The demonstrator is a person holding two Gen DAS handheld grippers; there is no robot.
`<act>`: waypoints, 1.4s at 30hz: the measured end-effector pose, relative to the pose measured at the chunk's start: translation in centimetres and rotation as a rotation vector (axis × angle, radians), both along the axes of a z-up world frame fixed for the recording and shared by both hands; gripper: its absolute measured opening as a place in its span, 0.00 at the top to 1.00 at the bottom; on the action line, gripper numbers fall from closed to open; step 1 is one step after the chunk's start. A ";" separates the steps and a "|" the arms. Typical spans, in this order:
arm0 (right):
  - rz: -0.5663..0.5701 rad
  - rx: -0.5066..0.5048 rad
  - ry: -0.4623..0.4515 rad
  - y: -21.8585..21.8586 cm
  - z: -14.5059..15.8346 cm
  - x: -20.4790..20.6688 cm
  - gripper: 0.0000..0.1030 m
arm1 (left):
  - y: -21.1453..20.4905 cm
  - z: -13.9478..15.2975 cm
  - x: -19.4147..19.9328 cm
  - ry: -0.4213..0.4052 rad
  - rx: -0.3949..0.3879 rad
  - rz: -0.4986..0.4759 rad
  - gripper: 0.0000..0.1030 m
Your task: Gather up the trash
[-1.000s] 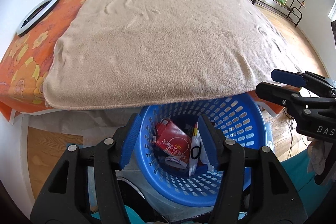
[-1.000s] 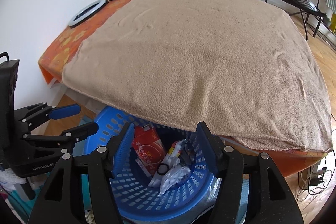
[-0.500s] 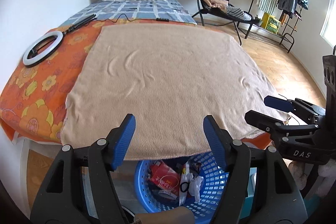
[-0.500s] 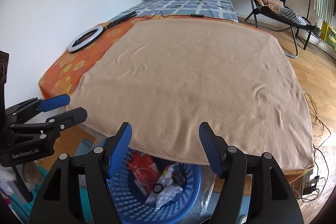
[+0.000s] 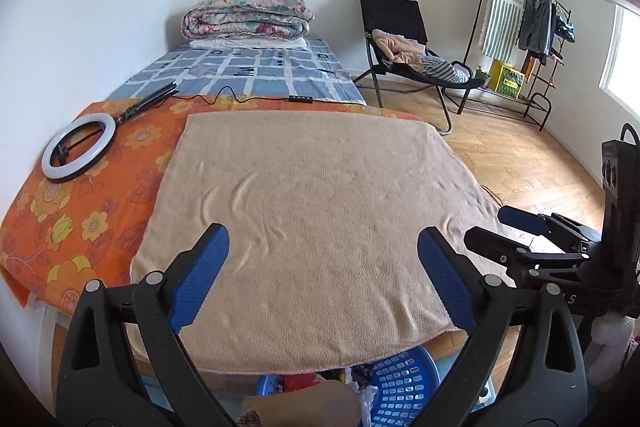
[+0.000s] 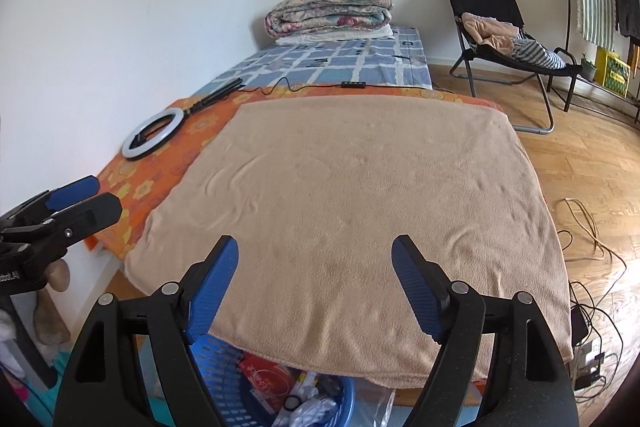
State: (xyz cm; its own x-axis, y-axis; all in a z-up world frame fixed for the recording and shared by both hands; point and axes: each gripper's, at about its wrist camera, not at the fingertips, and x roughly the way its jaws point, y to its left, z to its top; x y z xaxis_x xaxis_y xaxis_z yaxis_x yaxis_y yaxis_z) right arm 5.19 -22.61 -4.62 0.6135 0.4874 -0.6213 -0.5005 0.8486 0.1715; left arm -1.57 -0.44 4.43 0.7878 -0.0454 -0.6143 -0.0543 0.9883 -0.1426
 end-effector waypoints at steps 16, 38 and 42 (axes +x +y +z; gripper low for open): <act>0.000 0.055 0.021 0.6 -1.2 3.3 0.22 | -0.1 -2.6 3.4 0.044 -0.008 0.007 0.01; -0.040 0.074 0.060 0.4 -2.2 4.2 0.22 | 0.5 -3.7 3.9 0.065 -0.018 0.019 0.01; -0.041 0.073 0.065 0.5 -2.4 4.3 0.22 | 0.6 -3.7 4.0 0.067 -0.021 0.016 0.01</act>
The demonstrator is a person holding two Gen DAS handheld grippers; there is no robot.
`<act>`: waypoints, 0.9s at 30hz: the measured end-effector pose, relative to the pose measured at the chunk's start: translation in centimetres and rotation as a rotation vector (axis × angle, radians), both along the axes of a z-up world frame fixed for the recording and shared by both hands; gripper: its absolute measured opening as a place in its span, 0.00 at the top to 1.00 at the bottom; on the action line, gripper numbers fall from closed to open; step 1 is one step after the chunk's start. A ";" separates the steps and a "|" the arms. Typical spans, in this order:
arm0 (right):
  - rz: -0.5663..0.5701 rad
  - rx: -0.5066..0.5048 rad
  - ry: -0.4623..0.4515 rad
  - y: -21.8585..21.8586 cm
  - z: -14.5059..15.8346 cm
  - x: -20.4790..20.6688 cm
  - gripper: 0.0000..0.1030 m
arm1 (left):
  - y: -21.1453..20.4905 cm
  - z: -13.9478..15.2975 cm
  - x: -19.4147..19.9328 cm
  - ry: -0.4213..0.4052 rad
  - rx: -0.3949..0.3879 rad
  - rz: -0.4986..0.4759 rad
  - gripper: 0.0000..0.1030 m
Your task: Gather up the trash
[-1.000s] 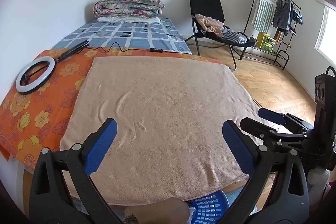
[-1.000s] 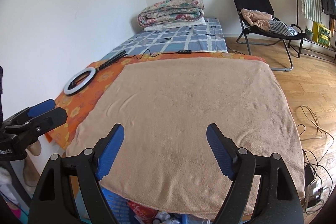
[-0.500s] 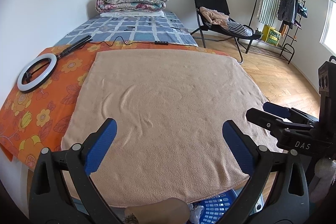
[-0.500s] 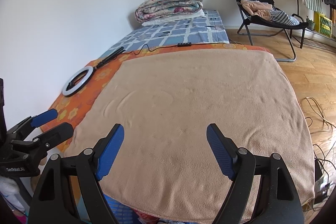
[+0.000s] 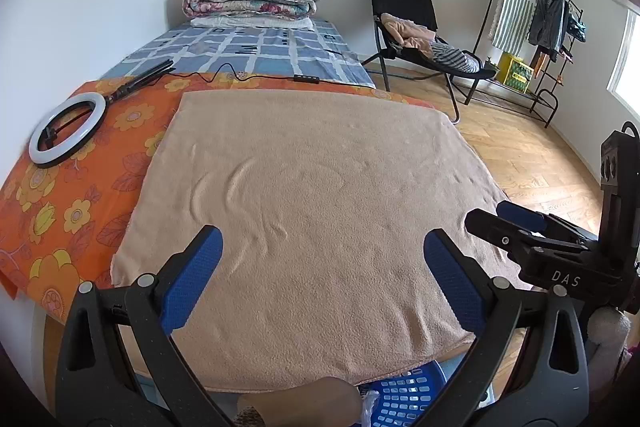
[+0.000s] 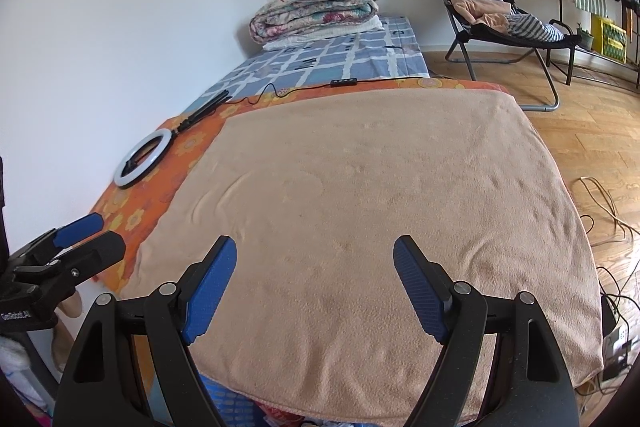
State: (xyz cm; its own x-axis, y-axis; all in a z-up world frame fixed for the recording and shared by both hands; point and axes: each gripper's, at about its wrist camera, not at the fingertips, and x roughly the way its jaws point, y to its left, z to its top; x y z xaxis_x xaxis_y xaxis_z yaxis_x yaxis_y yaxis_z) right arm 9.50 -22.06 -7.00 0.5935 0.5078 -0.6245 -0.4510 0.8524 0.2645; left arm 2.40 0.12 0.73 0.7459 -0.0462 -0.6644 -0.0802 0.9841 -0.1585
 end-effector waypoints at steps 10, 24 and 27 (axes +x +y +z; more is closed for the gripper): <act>-0.006 0.012 0.020 -0.1 -0.4 0.3 0.22 | 0.0 0.0 -0.1 0.003 -0.004 0.000 0.01; -0.004 0.015 0.016 -0.2 -0.4 -0.1 0.22 | 0.0 0.0 0.0 0.005 -0.006 -0.001 0.01; -0.003 0.015 0.015 -0.2 -0.4 -0.1 0.22 | 0.0 0.0 -0.1 0.005 -0.007 0.000 0.01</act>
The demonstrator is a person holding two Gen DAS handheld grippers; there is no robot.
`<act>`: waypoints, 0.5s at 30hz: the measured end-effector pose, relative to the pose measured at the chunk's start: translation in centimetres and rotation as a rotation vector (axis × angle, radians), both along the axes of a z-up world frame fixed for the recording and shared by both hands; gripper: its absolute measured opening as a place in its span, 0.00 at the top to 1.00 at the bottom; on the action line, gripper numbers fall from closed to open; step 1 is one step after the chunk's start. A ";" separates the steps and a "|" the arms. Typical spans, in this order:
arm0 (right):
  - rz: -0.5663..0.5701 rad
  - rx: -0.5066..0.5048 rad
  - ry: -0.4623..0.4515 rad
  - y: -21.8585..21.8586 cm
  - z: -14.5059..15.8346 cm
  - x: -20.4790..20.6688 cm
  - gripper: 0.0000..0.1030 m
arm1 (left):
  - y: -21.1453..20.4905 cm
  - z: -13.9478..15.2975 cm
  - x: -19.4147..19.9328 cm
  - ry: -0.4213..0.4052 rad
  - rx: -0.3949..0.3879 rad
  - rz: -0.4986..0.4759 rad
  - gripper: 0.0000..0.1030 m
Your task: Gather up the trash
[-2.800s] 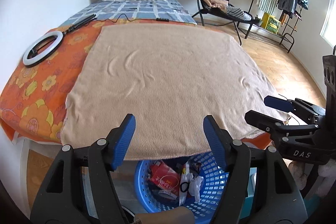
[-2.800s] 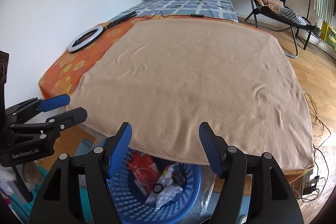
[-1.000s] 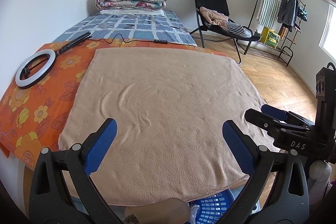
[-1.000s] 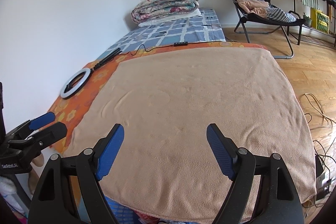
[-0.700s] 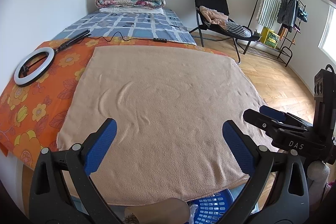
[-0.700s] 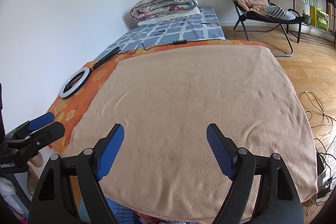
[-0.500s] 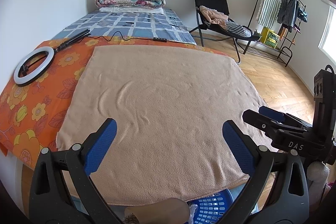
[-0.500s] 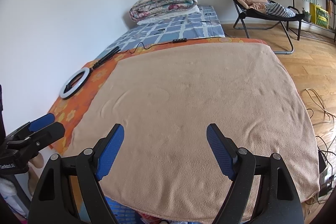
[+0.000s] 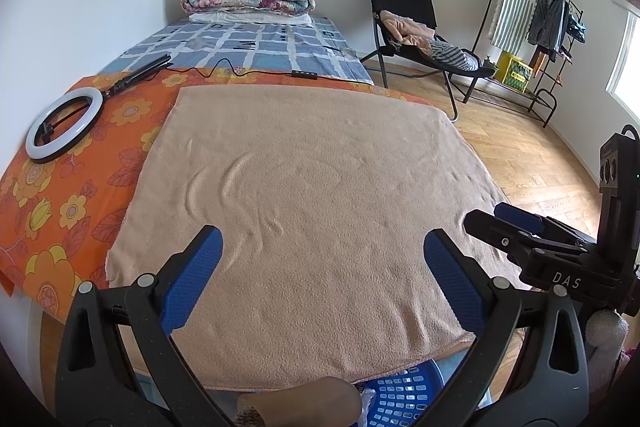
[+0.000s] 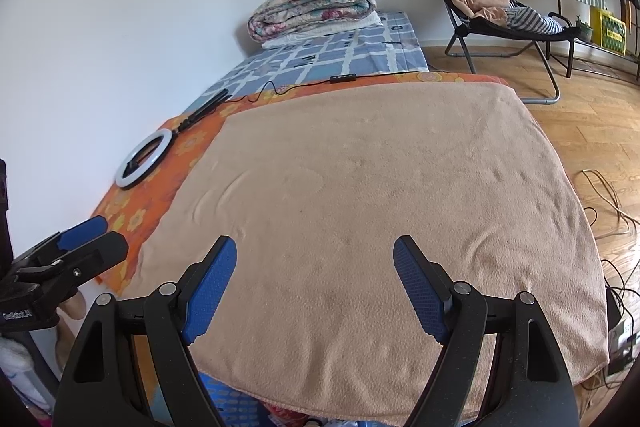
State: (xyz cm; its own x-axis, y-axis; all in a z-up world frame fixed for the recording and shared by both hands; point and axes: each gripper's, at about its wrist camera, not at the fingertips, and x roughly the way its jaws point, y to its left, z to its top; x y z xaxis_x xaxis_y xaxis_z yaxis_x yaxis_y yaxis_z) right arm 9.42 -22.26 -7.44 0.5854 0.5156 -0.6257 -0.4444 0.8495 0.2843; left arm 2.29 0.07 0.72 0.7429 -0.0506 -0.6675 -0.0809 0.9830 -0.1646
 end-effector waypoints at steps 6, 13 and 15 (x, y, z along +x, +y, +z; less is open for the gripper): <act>0.002 -0.004 0.000 0.0 0.0 0.0 0.22 | 0.0 0.0 0.0 0.000 -0.001 0.001 0.01; 0.001 -0.004 0.004 0.1 -0.1 0.0 0.22 | 0.0 0.0 0.0 -0.001 0.000 0.001 0.01; 0.002 -0.005 0.002 0.1 -0.1 0.0 0.22 | 0.2 0.0 0.1 0.001 -0.002 0.000 0.01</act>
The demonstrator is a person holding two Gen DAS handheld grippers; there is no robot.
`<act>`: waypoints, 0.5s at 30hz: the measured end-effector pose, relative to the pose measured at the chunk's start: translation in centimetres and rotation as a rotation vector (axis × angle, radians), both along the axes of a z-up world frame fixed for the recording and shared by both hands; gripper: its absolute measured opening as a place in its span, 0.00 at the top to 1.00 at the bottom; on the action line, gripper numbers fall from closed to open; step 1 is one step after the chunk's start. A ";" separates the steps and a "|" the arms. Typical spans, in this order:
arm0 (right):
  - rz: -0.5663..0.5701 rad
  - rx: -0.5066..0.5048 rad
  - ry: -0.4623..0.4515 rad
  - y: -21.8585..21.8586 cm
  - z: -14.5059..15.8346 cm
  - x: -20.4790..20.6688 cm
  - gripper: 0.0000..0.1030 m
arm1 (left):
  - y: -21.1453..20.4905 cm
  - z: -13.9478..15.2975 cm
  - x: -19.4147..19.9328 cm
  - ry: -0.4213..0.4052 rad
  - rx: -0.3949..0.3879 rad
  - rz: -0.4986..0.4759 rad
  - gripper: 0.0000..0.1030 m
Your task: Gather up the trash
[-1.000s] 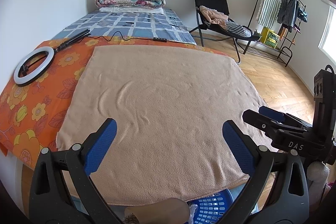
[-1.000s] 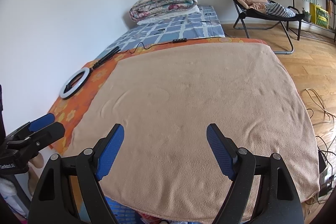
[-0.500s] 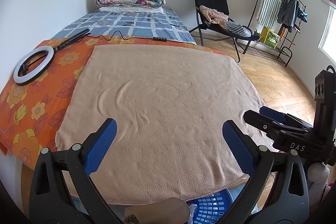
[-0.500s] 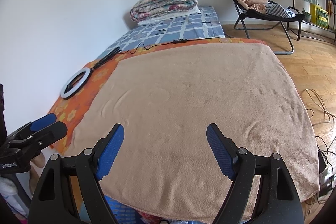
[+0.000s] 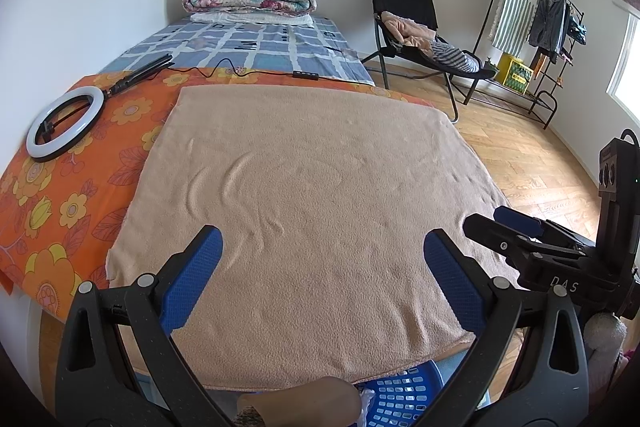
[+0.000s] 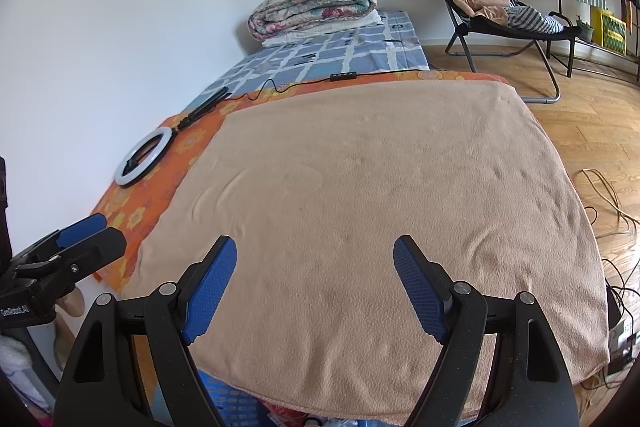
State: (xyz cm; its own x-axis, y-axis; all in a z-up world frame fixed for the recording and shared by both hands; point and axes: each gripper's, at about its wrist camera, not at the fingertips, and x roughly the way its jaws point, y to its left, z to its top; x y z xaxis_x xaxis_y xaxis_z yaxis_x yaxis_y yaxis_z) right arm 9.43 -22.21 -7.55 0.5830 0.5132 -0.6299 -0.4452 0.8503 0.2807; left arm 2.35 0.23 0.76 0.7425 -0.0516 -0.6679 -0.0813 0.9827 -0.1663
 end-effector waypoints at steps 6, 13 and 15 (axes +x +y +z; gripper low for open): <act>0.000 -0.002 0.000 0.0 0.0 0.0 0.22 | 0.0 0.0 0.0 0.000 -0.001 0.001 0.01; 0.001 -0.001 0.000 0.0 0.0 0.0 0.22 | -0.1 -0.2 -0.1 -0.003 -0.012 0.009 0.01; 0.002 -0.001 0.000 0.0 0.0 0.0 0.22 | -0.1 -0.3 -0.1 -0.001 -0.009 0.008 0.01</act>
State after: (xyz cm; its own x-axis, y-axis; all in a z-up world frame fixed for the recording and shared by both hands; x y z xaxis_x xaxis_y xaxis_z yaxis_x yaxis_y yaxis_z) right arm 9.38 -22.20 -7.60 0.5823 0.5138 -0.6301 -0.4465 0.8498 0.2802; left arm 2.21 0.14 0.48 0.7437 -0.0514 -0.6666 -0.0891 0.9805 -0.1751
